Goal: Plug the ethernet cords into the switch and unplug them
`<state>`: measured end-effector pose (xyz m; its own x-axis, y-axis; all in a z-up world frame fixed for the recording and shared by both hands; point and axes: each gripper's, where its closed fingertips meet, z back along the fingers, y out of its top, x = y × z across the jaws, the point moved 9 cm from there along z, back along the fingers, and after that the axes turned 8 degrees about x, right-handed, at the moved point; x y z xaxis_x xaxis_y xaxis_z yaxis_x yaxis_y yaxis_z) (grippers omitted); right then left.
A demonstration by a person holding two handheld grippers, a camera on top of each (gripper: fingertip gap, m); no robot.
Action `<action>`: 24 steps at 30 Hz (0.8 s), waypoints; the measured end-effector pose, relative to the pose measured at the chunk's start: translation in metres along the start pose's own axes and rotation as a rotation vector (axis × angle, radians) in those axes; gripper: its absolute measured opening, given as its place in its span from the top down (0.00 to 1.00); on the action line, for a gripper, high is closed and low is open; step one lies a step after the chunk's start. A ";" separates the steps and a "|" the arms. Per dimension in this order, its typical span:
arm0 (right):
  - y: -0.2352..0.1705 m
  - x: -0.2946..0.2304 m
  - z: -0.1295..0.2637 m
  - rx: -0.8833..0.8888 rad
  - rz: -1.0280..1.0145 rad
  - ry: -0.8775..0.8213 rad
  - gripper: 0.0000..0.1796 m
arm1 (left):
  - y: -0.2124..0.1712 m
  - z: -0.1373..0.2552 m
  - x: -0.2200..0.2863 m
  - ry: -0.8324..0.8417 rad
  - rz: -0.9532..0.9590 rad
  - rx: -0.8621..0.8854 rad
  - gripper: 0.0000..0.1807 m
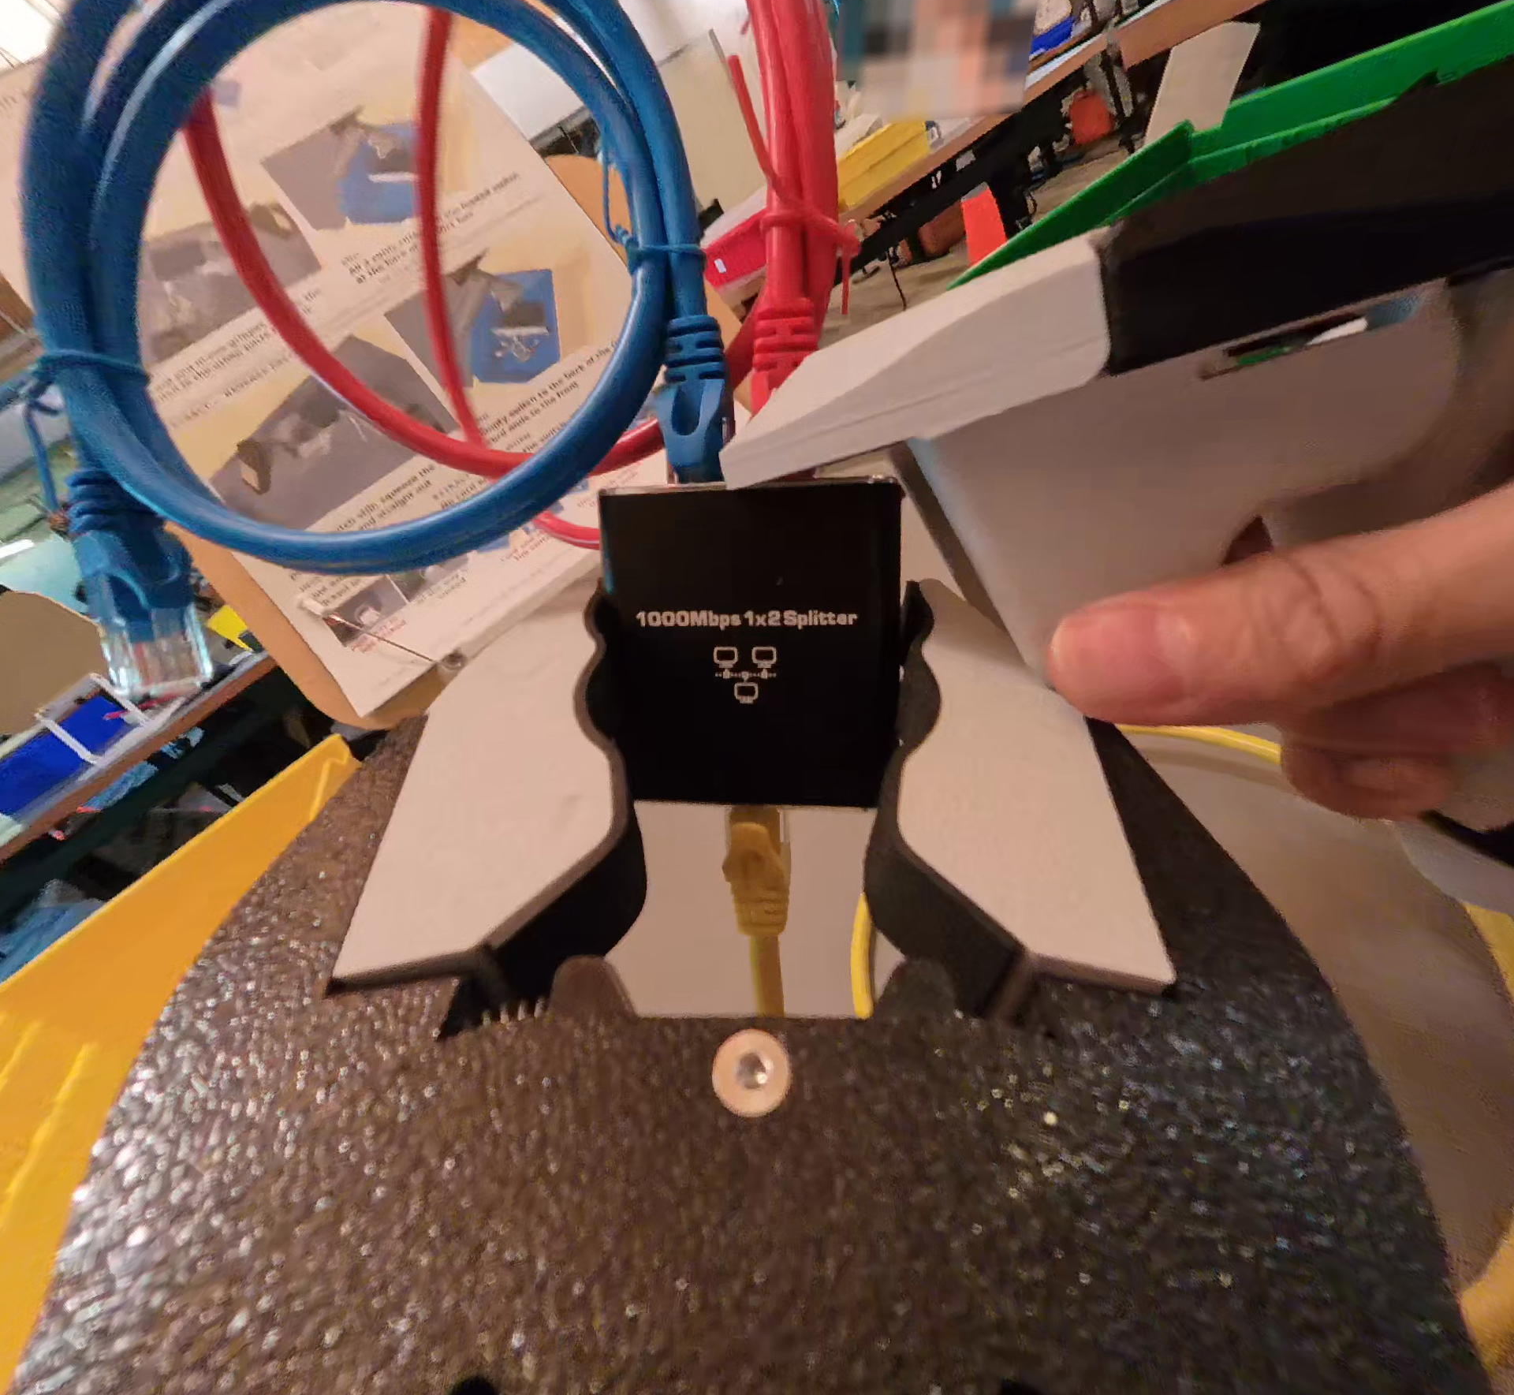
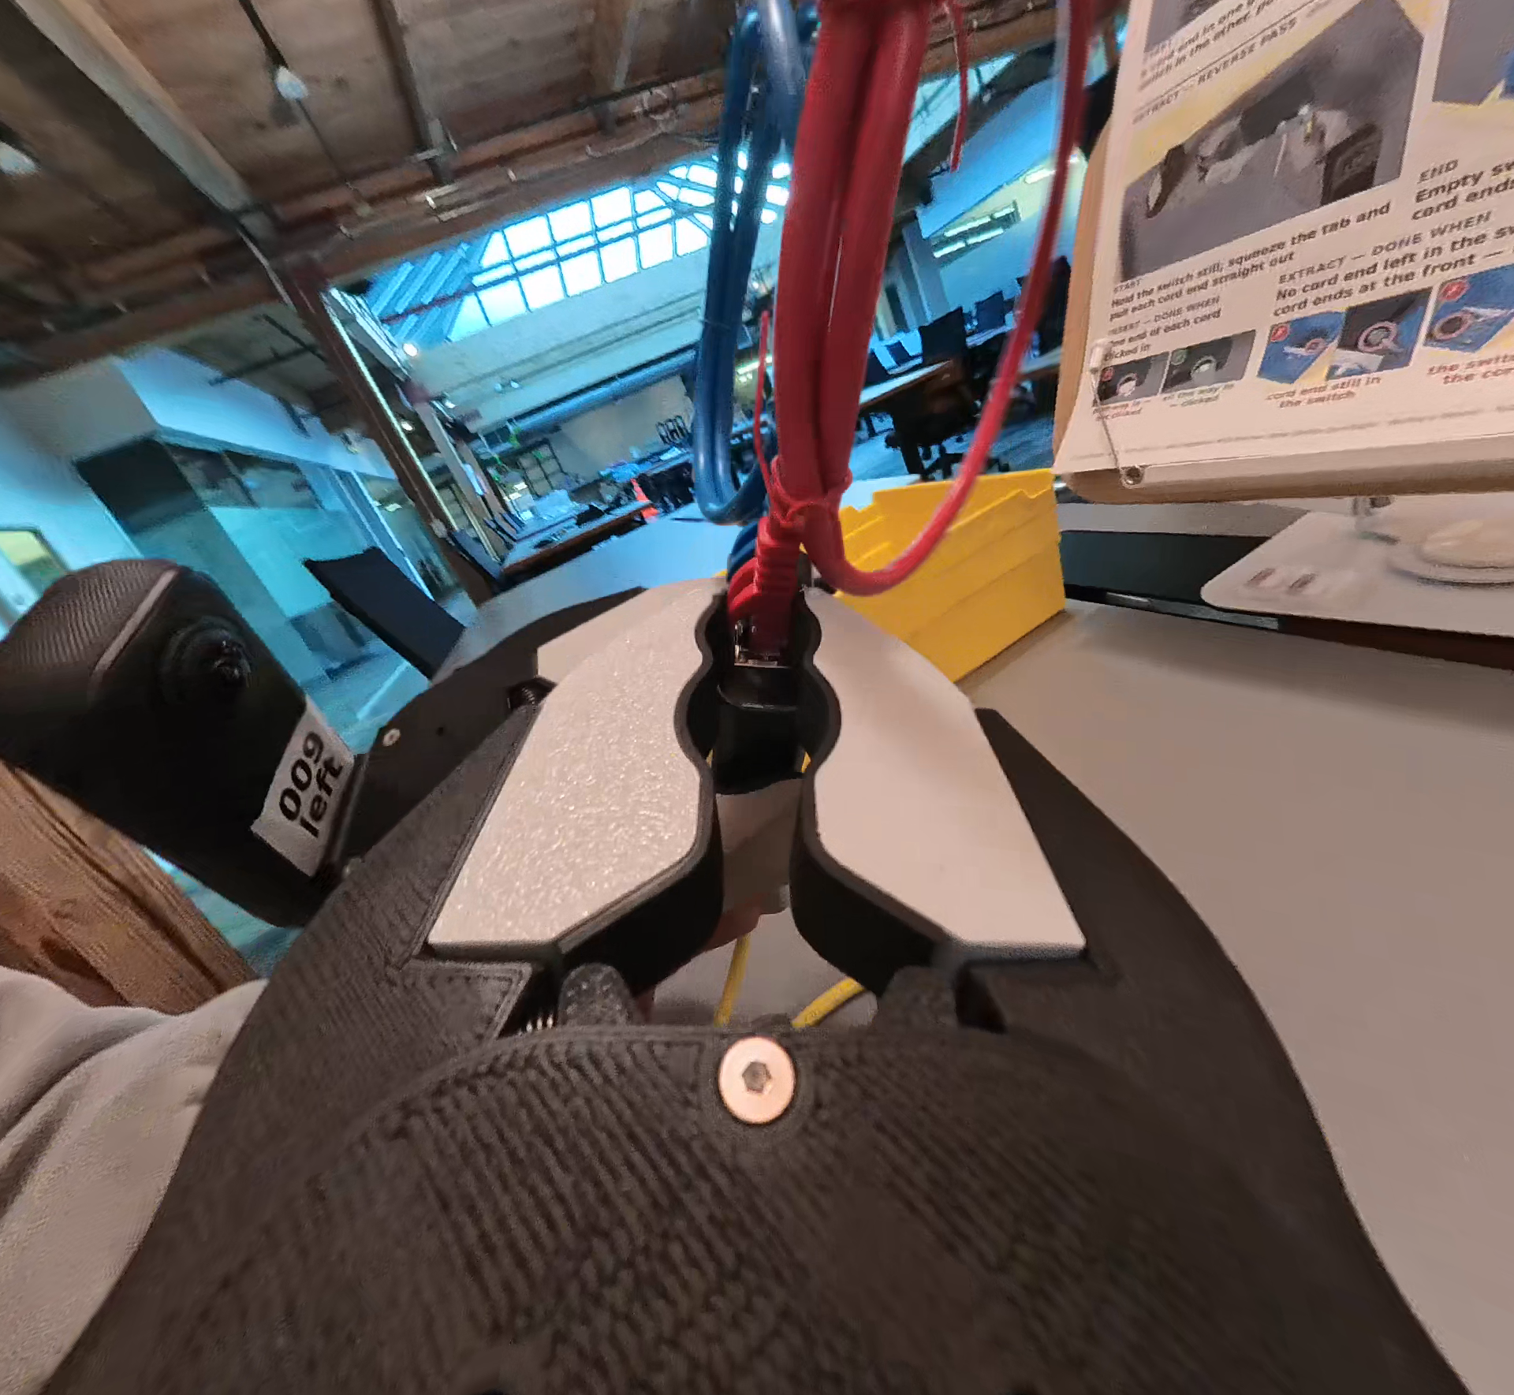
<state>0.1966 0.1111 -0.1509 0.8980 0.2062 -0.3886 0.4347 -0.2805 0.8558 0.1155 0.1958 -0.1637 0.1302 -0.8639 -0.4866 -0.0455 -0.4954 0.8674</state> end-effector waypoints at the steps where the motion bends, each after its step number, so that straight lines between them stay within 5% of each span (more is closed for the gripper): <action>1: -0.001 0.000 0.000 -0.014 0.008 -0.010 0.92 | -0.002 -0.001 0.000 -0.009 0.013 -0.013 0.64; 24: -0.004 -0.004 -0.004 -0.109 0.010 0.025 0.92 | -0.012 -0.006 0.000 -0.042 0.094 -0.133 0.58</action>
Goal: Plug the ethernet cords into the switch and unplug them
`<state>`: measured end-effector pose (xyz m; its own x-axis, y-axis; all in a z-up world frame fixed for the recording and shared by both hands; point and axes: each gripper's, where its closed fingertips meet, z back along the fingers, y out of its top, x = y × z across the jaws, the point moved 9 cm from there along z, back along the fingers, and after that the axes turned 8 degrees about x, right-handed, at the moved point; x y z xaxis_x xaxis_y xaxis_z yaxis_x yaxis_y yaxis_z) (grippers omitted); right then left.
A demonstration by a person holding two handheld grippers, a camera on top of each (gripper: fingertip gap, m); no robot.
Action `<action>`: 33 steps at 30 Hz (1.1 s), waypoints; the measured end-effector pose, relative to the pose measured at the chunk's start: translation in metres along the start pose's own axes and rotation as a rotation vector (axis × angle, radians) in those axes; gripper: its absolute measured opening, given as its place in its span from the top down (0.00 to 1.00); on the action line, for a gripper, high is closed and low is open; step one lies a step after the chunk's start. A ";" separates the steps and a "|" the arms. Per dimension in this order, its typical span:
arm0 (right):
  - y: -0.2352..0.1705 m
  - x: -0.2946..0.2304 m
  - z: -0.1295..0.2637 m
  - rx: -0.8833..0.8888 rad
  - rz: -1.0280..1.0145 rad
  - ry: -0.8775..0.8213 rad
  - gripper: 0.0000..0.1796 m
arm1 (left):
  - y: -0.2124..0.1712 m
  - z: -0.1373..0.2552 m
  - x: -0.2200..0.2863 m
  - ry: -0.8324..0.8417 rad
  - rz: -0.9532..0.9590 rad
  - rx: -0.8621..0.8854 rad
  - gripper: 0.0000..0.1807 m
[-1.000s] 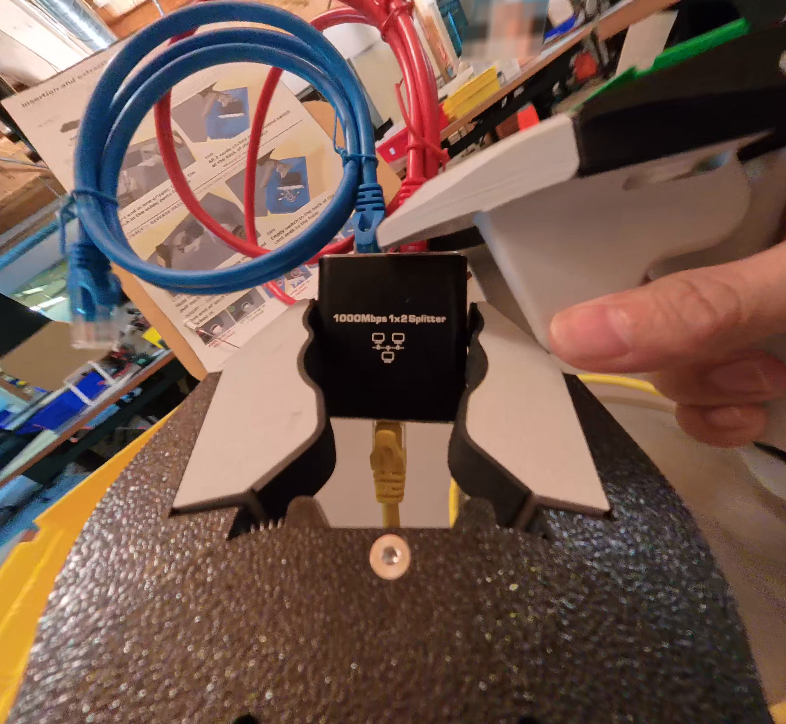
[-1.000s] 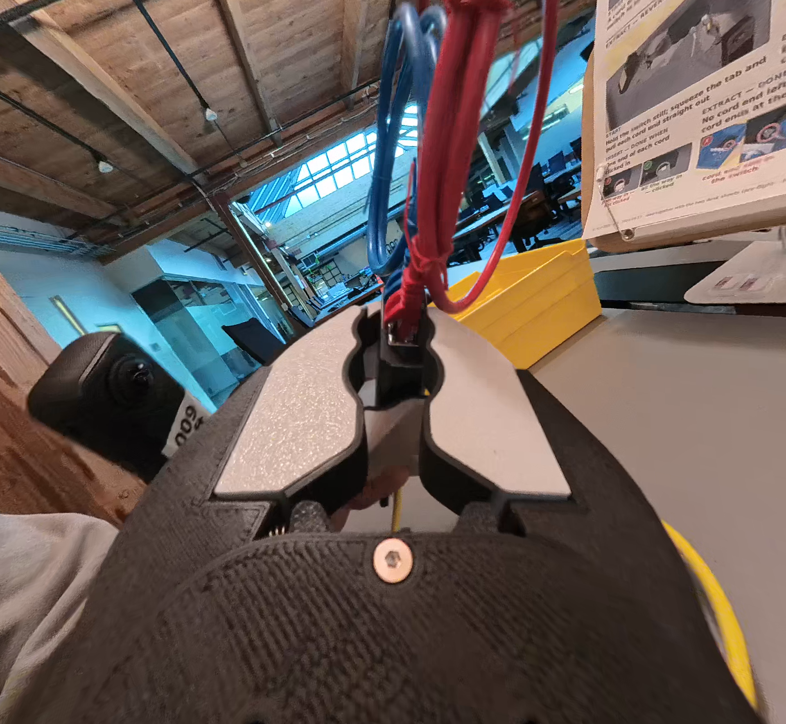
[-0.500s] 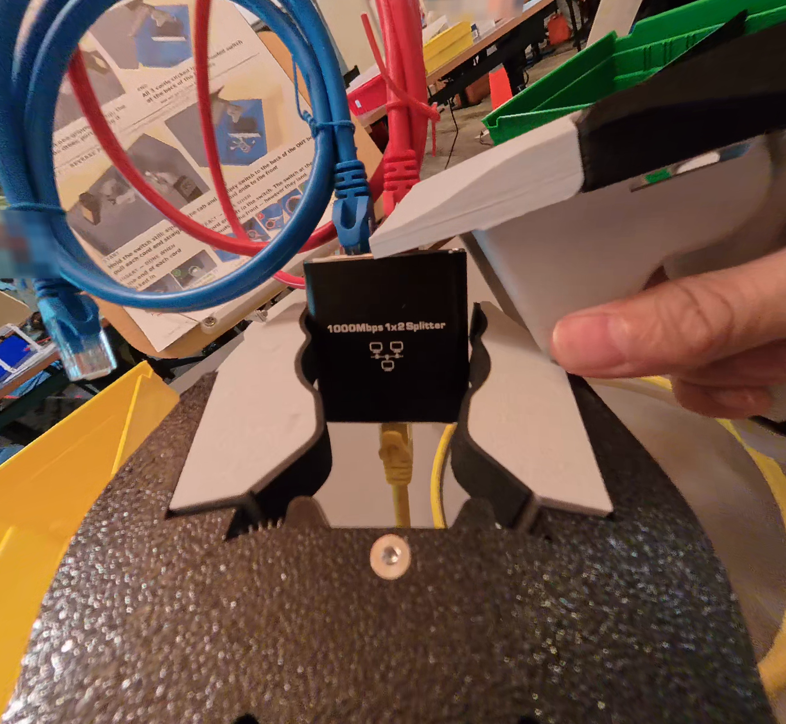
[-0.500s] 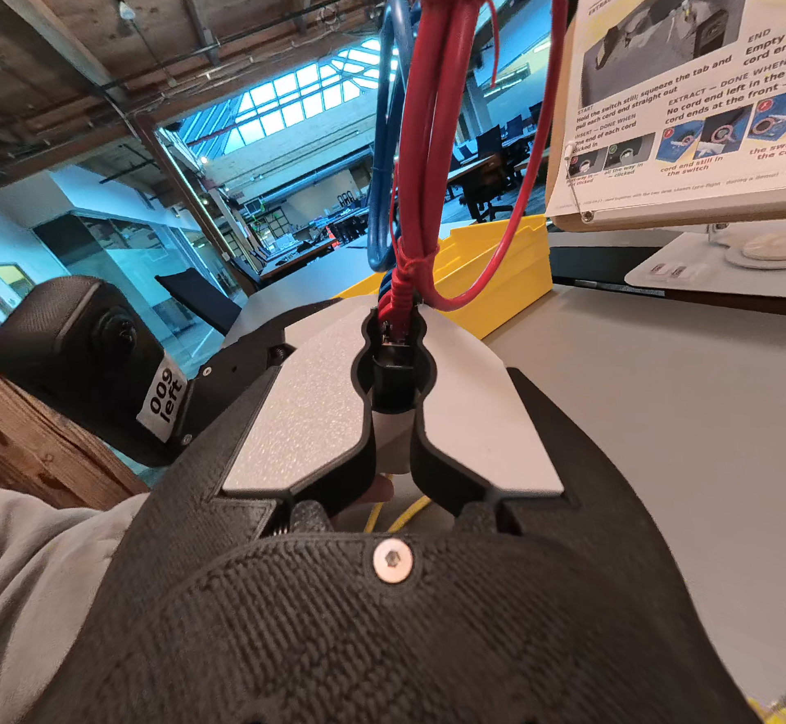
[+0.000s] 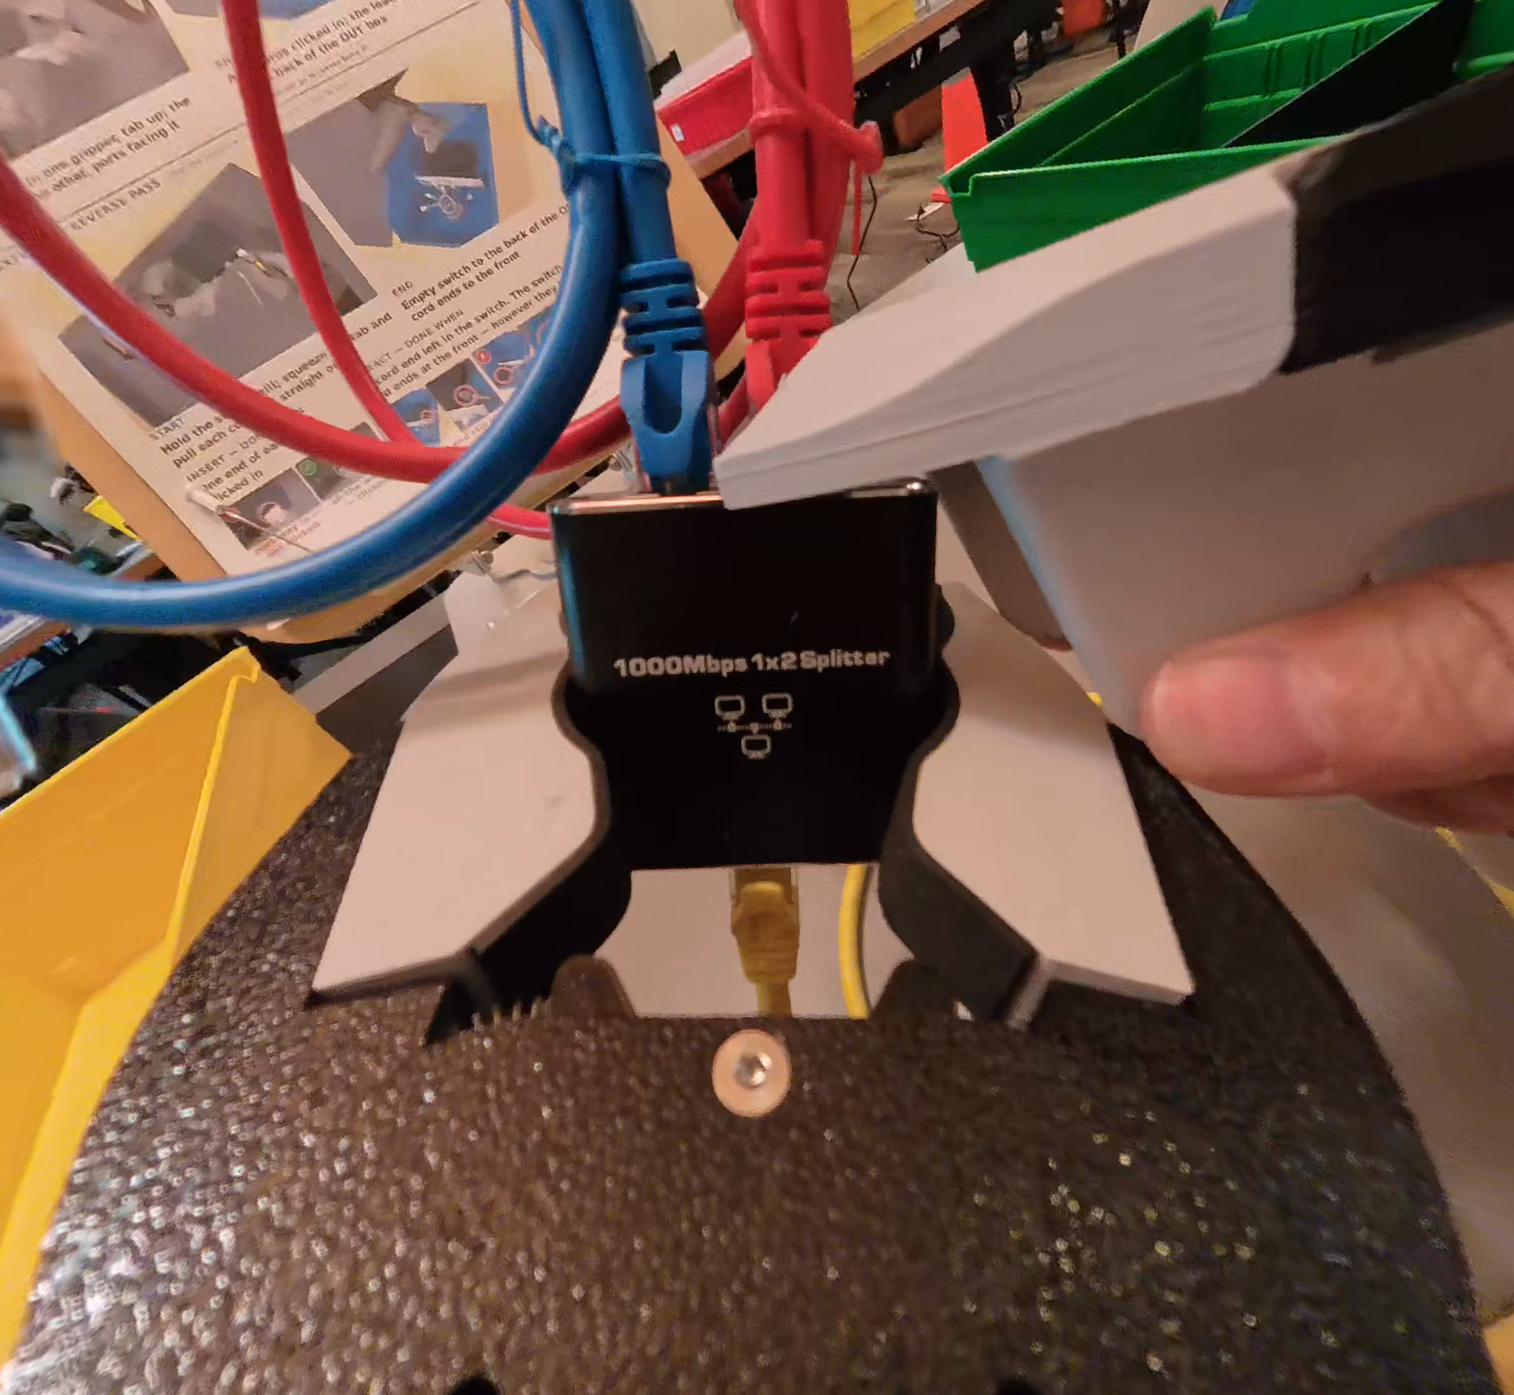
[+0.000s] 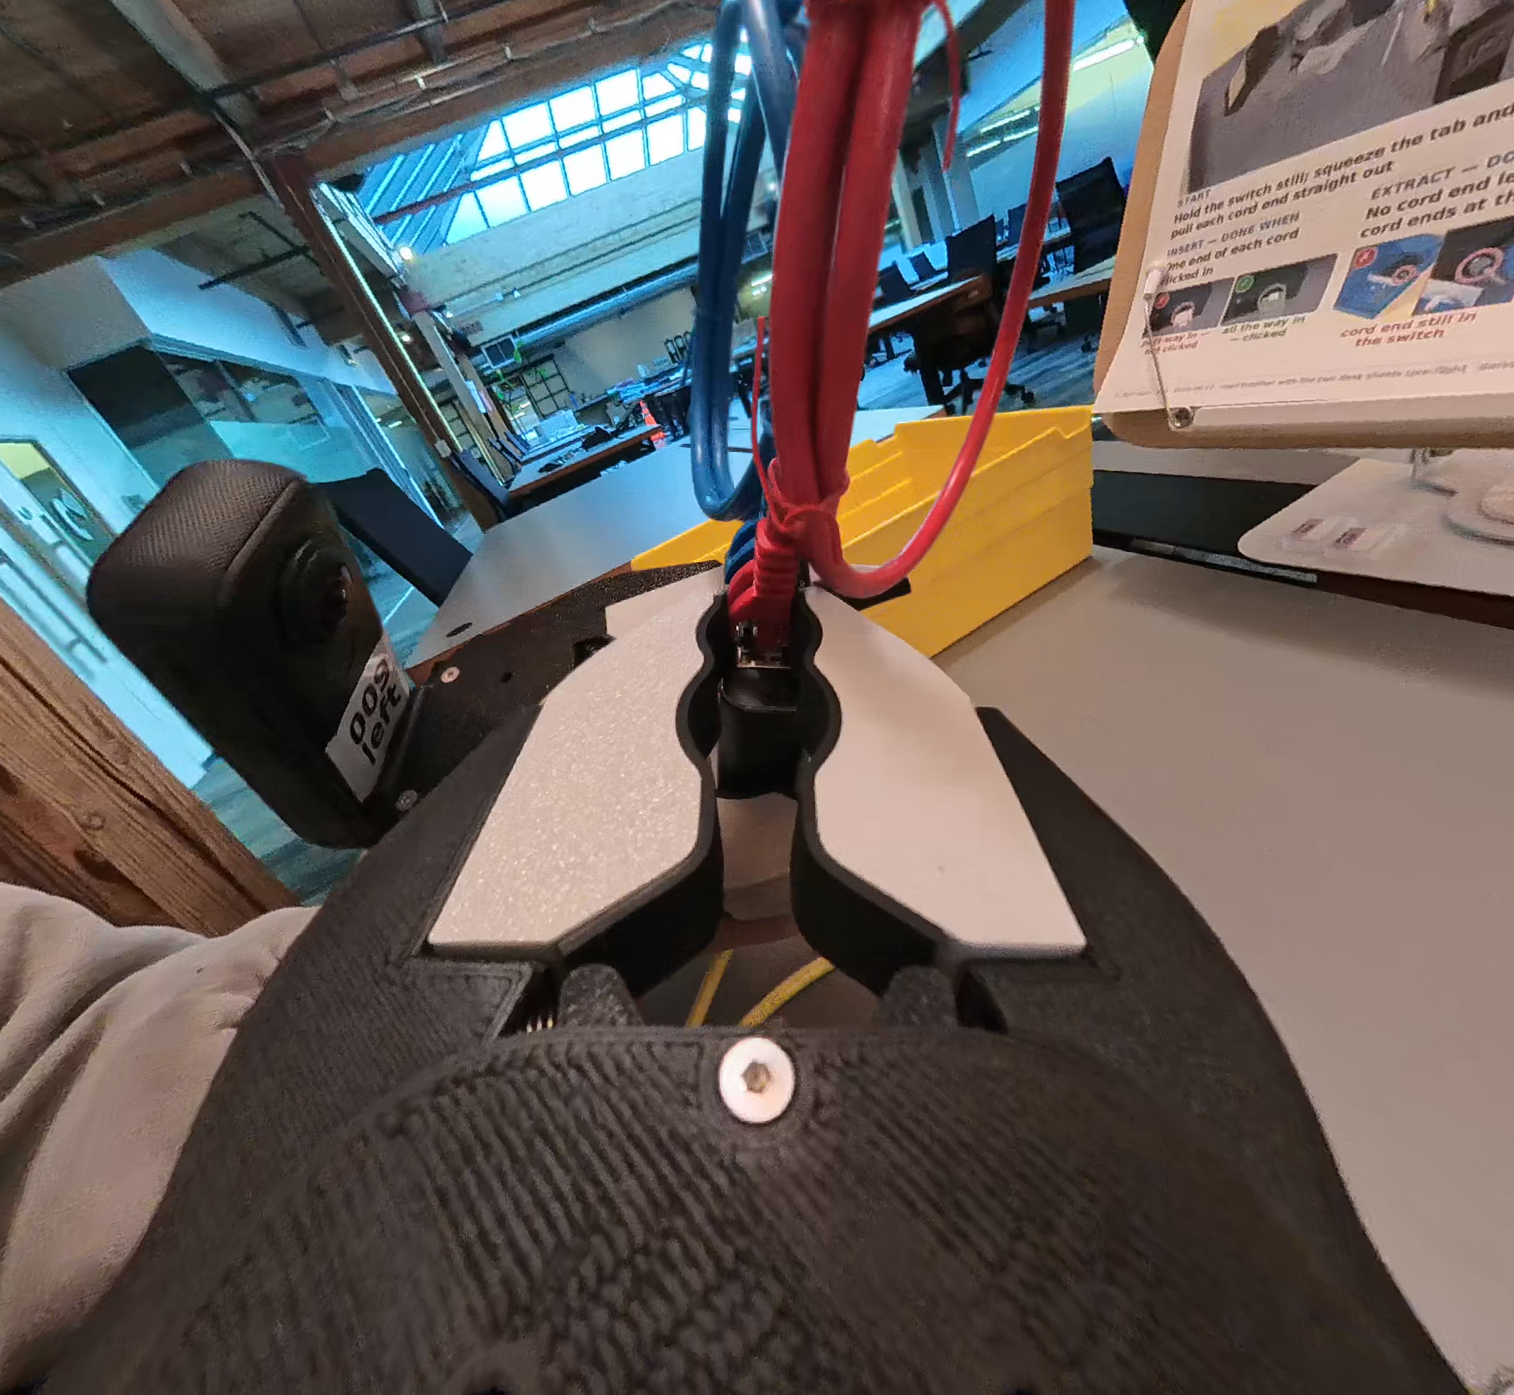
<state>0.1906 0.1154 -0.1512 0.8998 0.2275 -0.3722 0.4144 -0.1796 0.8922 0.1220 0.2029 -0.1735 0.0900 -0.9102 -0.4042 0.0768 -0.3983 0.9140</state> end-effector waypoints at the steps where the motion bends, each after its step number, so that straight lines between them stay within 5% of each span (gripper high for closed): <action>1: 0.000 0.001 0.001 0.003 0.005 0.003 0.92 | 0.000 0.000 0.001 -0.002 -0.001 -0.005 0.58; 11: 0.003 -0.010 -0.002 -0.077 0.193 -0.051 0.92 | -0.002 -0.001 0.000 -0.041 0.056 0.001 0.58; 15: 0.005 -0.009 0.000 -0.044 0.093 -0.032 0.92 | -0.001 0.000 0.000 -0.016 0.017 0.049 0.58; 22: 0.009 -0.022 -0.002 -0.175 0.340 -0.089 0.92 | -0.006 0.000 0.001 -0.055 0.075 0.085 0.58; 28: 0.008 -0.011 0.003 -0.034 0.067 -0.025 0.92 | 0.000 0.002 0.002 0.015 -0.009 0.117 0.58; 33: 0.010 -0.019 -0.001 -0.168 0.305 -0.105 0.92 | -0.007 -0.001 0.003 -0.060 0.111 0.106 0.56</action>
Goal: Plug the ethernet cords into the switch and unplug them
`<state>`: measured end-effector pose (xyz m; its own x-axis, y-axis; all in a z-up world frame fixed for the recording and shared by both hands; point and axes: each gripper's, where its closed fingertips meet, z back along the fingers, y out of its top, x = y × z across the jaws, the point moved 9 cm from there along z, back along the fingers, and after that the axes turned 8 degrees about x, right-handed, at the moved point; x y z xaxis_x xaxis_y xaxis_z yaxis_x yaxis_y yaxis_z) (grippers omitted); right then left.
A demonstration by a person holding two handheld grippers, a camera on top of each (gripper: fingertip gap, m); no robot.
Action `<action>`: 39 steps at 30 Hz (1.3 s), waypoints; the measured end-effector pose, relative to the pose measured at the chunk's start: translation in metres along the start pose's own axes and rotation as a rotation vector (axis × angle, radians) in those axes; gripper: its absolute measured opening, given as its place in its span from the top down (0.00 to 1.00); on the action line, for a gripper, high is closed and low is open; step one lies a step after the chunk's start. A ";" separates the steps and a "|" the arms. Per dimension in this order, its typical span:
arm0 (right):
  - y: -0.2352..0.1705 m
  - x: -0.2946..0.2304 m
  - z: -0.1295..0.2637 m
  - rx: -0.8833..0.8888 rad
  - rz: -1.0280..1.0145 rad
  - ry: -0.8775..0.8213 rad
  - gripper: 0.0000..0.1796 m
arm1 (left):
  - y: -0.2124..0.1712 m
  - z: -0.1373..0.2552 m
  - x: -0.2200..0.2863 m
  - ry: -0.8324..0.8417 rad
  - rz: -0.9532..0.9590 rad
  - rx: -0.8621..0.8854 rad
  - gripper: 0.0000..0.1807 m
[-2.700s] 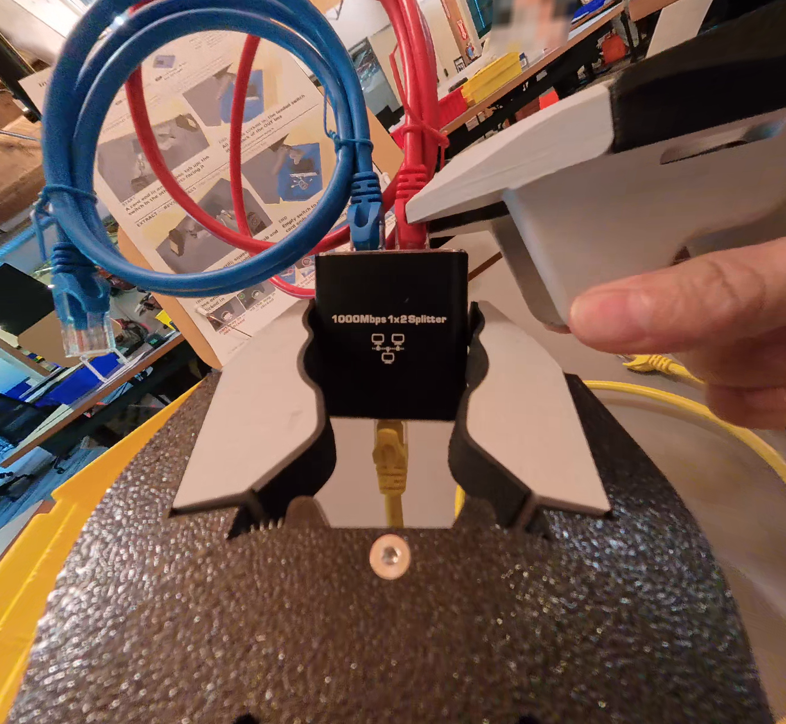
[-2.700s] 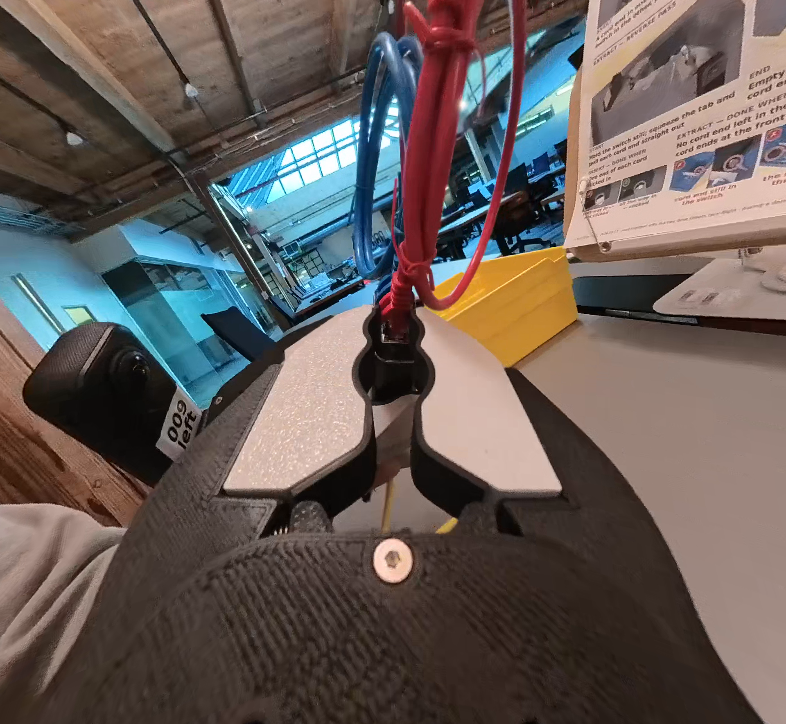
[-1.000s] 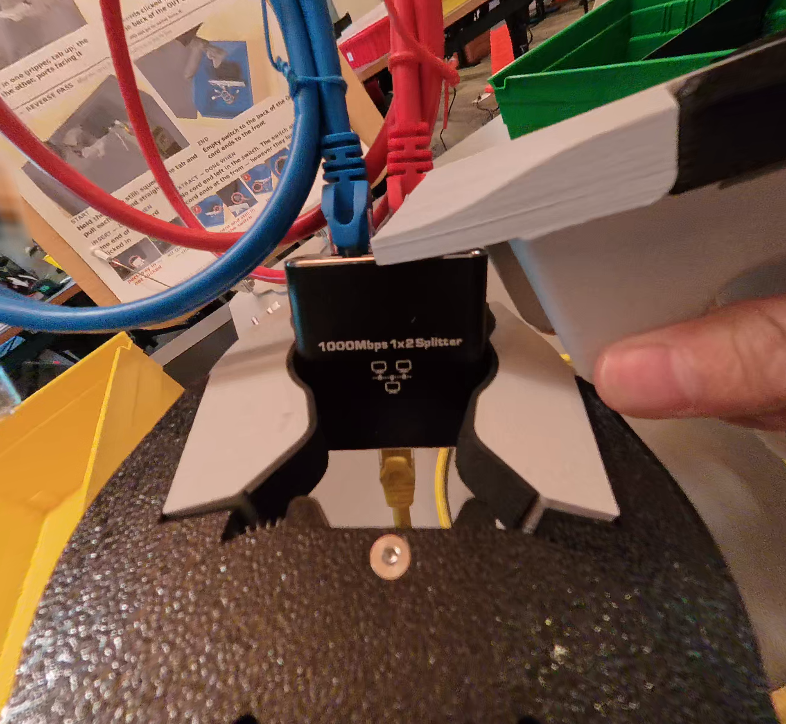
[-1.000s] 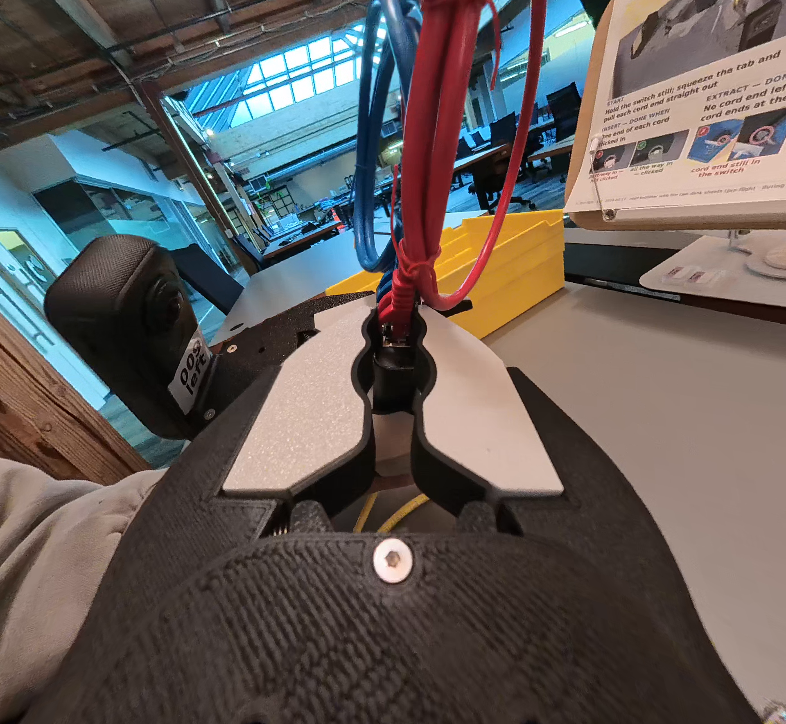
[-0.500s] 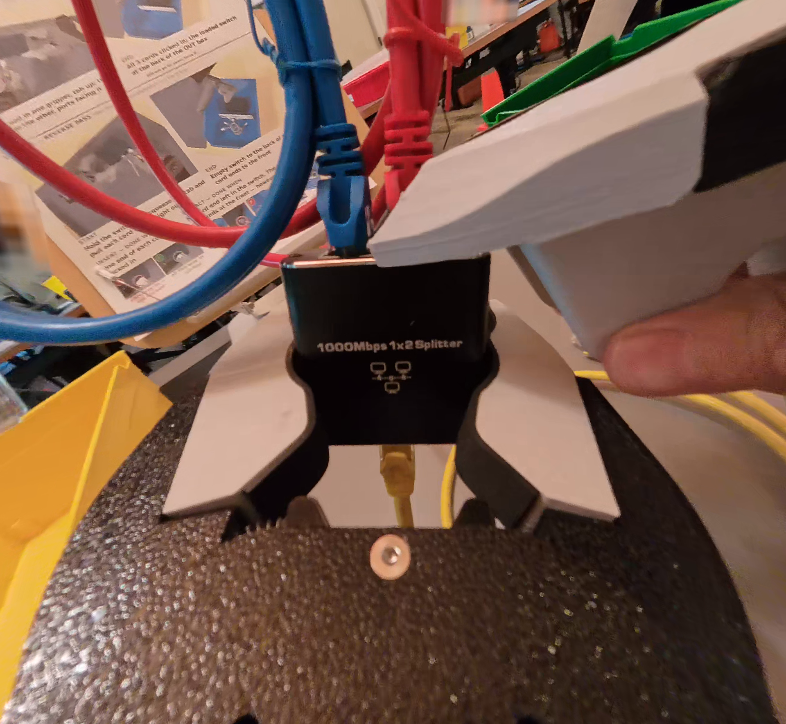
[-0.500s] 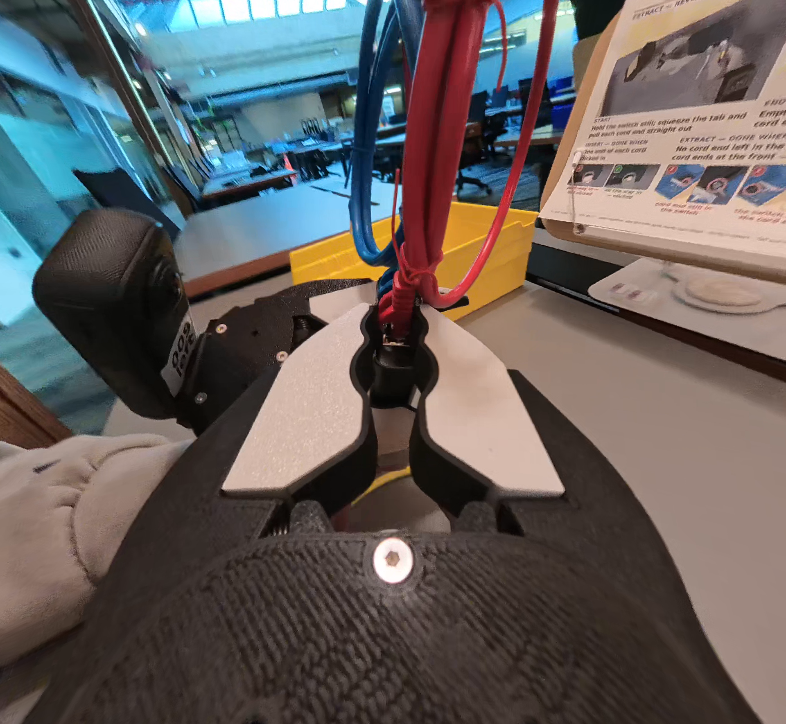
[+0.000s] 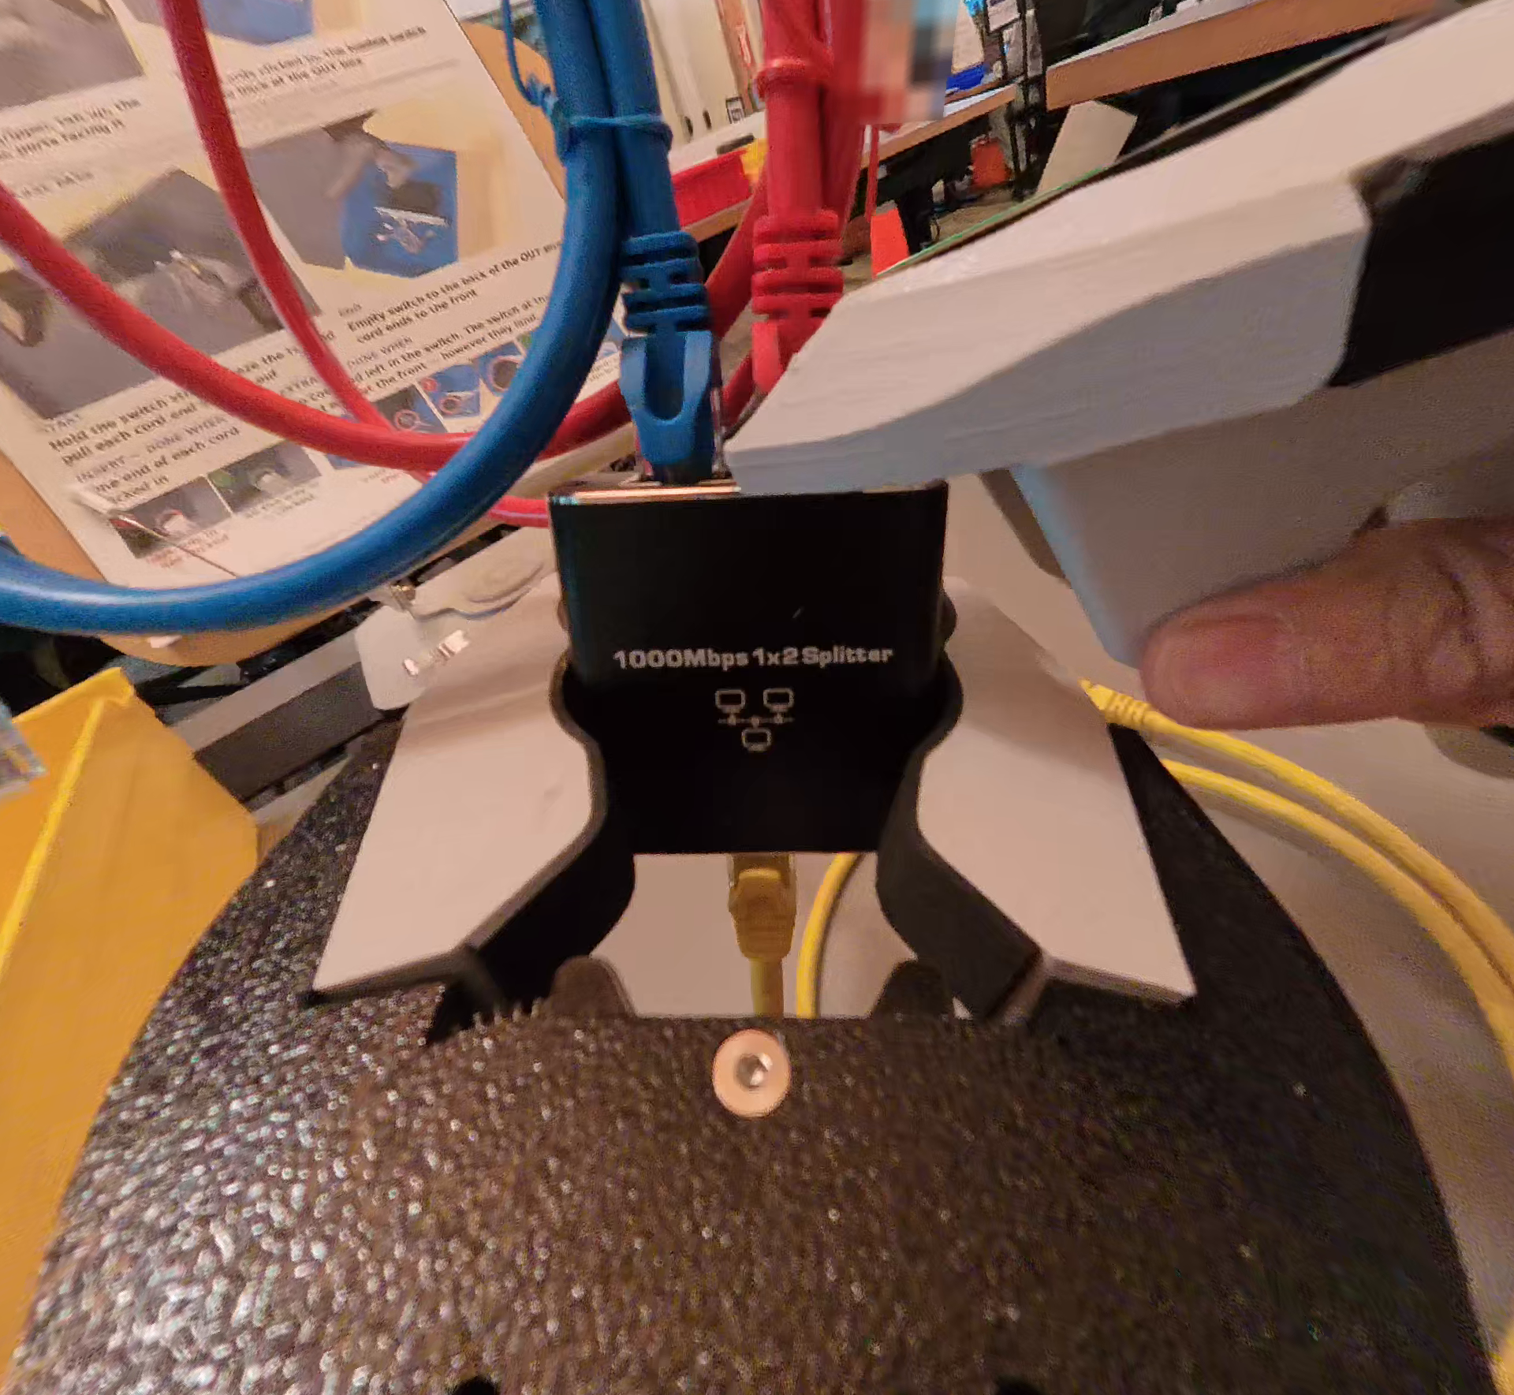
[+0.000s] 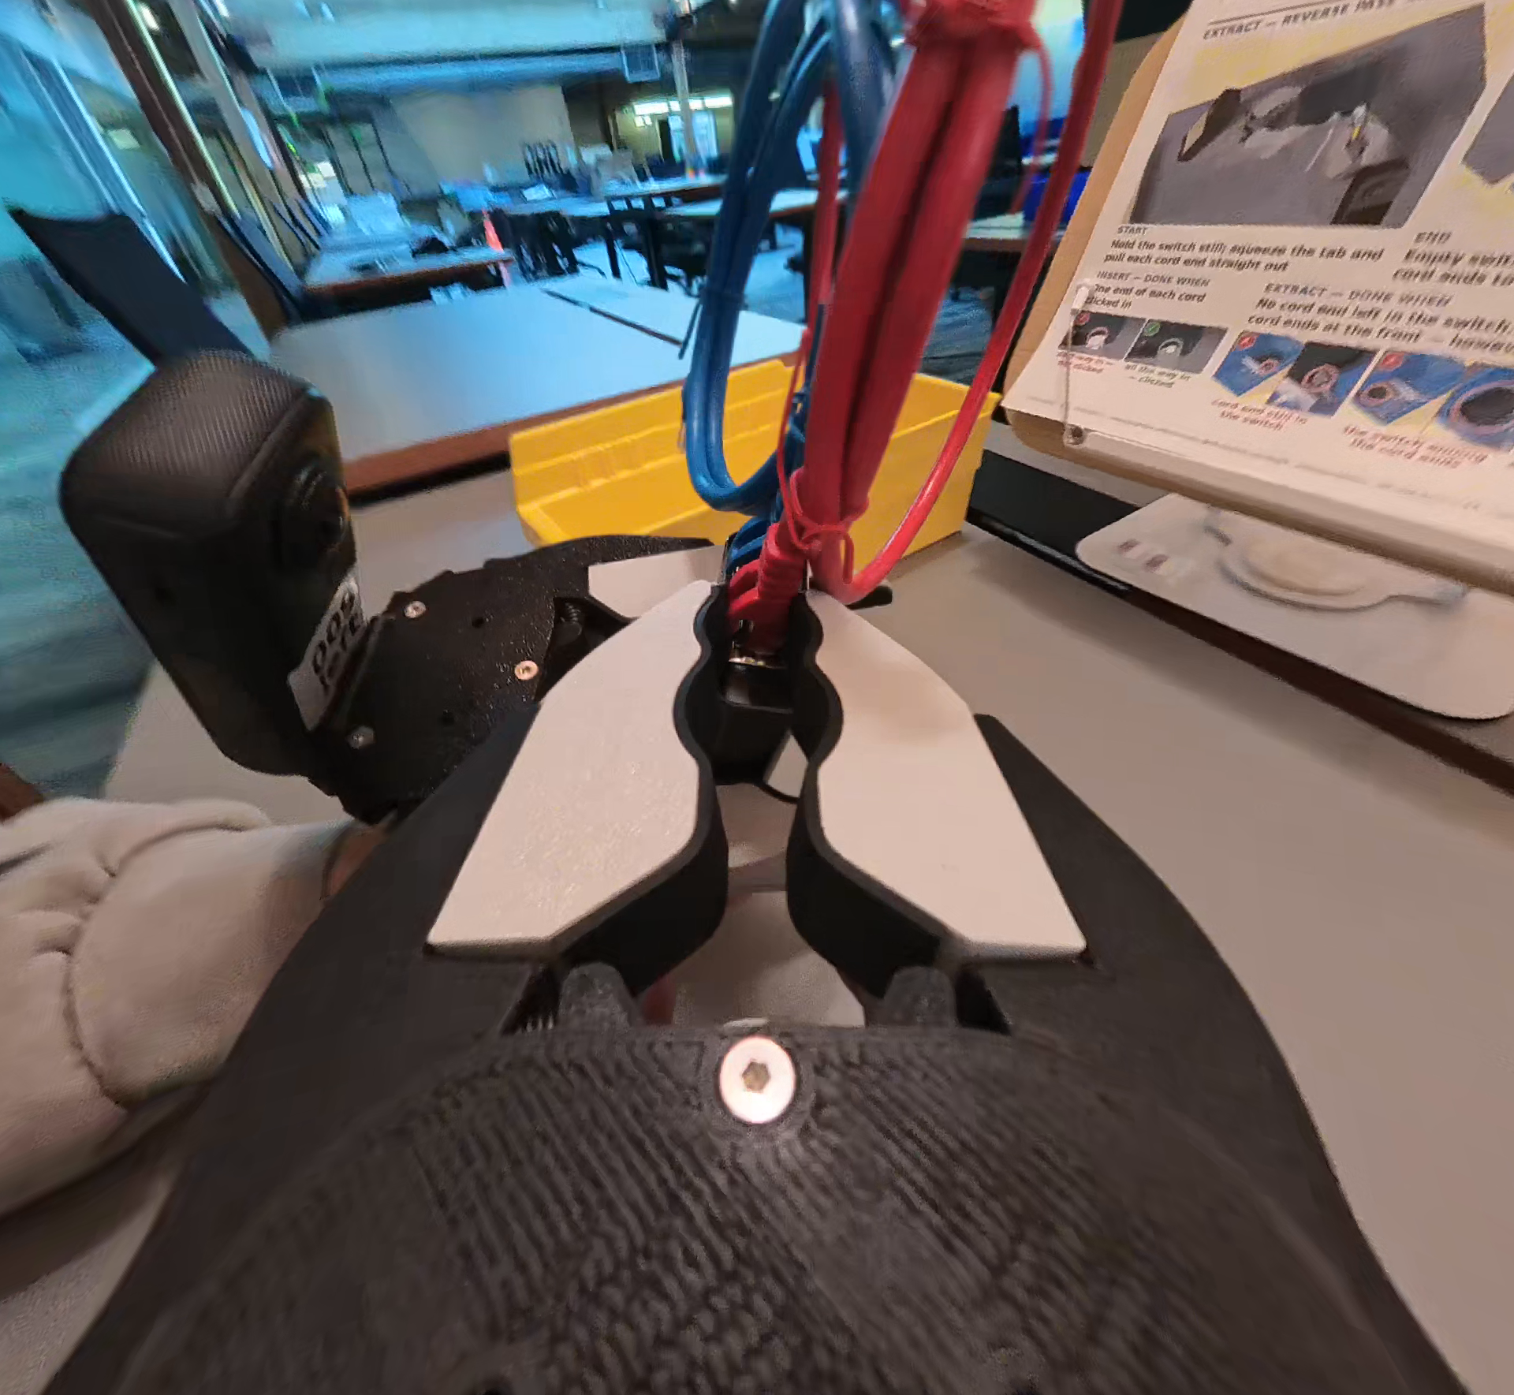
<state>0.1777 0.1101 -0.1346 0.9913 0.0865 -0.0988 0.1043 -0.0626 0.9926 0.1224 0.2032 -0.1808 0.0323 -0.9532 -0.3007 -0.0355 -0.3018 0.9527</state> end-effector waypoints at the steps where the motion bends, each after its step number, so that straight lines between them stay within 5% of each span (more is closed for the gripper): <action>1: 0.001 -0.002 0.000 -0.008 0.041 -0.003 0.92 | 0.000 0.001 0.000 0.003 -0.004 0.005 0.58; 17: 0.003 -0.002 0.002 -0.023 0.028 0.037 0.92 | 0.002 0.003 0.001 0.040 -0.066 0.009 0.58; 28: -0.001 -0.002 0.008 0.213 -0.070 0.217 0.92 | 0.018 0.014 0.002 0.149 -0.267 0.081 0.59; 39: 0.000 -0.007 0.009 0.262 -0.041 0.227 0.92 | 0.023 0.017 0.002 0.187 -0.320 0.100 0.59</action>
